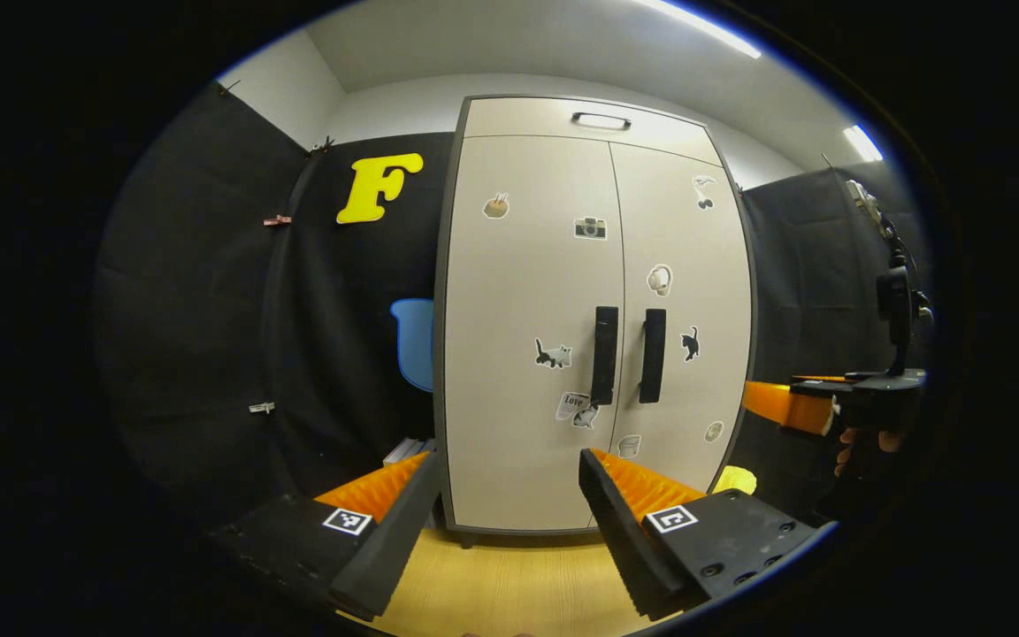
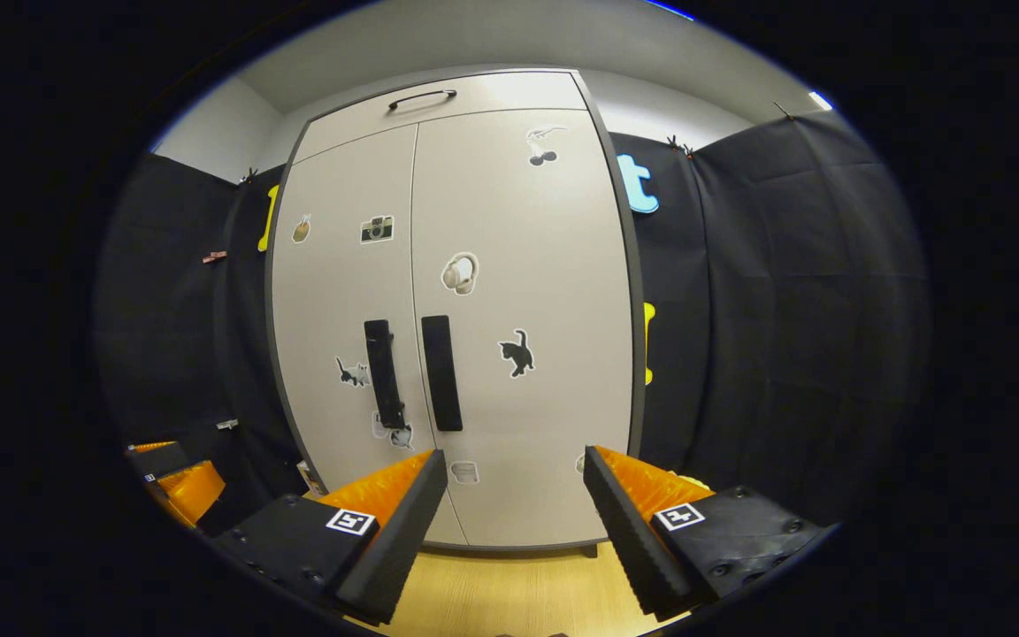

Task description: Open the right door of the double-door shoe cabinet with the right hand, and open the left door with the left hand.

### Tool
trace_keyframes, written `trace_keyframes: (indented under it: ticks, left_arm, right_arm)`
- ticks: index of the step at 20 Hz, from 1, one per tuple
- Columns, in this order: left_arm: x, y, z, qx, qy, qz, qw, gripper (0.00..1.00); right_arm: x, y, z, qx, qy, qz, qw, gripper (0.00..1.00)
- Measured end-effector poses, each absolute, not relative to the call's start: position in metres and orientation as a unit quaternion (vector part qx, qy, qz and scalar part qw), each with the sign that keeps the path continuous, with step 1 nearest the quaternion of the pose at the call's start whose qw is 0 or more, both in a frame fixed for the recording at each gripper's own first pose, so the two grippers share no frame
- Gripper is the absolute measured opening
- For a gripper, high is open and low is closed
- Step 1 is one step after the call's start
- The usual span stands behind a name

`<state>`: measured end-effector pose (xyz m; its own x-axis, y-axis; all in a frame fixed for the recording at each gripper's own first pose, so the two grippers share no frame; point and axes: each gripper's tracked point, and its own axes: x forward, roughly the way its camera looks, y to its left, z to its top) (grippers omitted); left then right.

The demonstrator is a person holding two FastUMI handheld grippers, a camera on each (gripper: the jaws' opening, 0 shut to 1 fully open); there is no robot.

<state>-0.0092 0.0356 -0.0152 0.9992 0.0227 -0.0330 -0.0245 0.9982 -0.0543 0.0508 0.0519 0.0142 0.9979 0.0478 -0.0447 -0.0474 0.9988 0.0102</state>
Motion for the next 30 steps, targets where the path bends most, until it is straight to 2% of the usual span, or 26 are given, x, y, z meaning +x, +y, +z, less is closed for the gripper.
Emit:
trace_keyframes:
  ticks: [6, 9, 21, 24, 25, 27, 30]
  left_arm:
    - [-0.015, 0.064, -0.018, -0.029, 0.014, 0.035, 0.999, 0.96]
    - [-0.019, 0.078, -0.024, -0.03, 0.018, 0.048, 0.998, 0.96]
    - [-0.03, 0.133, -0.045, -0.04, 0.043, 0.103, 0.993, 0.97]
    - [-0.032, 0.134, -0.043, -0.034, 0.042, 0.103, 0.993, 0.95]
    - [-0.031, 0.133, -0.042, -0.034, 0.041, 0.101, 0.993, 0.95]
    - [-0.032, 0.131, -0.04, -0.035, 0.037, 0.097, 0.994, 0.95]
    - [-0.035, 0.129, -0.039, -0.037, 0.034, 0.096, 0.994, 0.95]
  right_arm:
    - [0.103, 0.083, 0.062, -0.007, -0.023, 0.036, 0.999, 0.99]
    - [0.132, 0.101, 0.068, -0.002, -0.02, 0.042, 0.999, 0.98]
    - [0.208, 0.124, 0.016, 0.005, 0.05, 0.029, 0.998, 0.98]
    - [0.212, 0.124, 0.013, 0.014, 0.052, 0.025, 0.998, 0.83]
    - [0.213, 0.127, 0.013, 0.018, 0.053, 0.027, 0.998, 0.74]
    - [0.214, 0.128, 0.011, 0.015, 0.054, 0.025, 0.998, 0.63]
    - [0.214, 0.135, 0.003, 0.018, 0.065, 0.035, 0.997, 0.63]
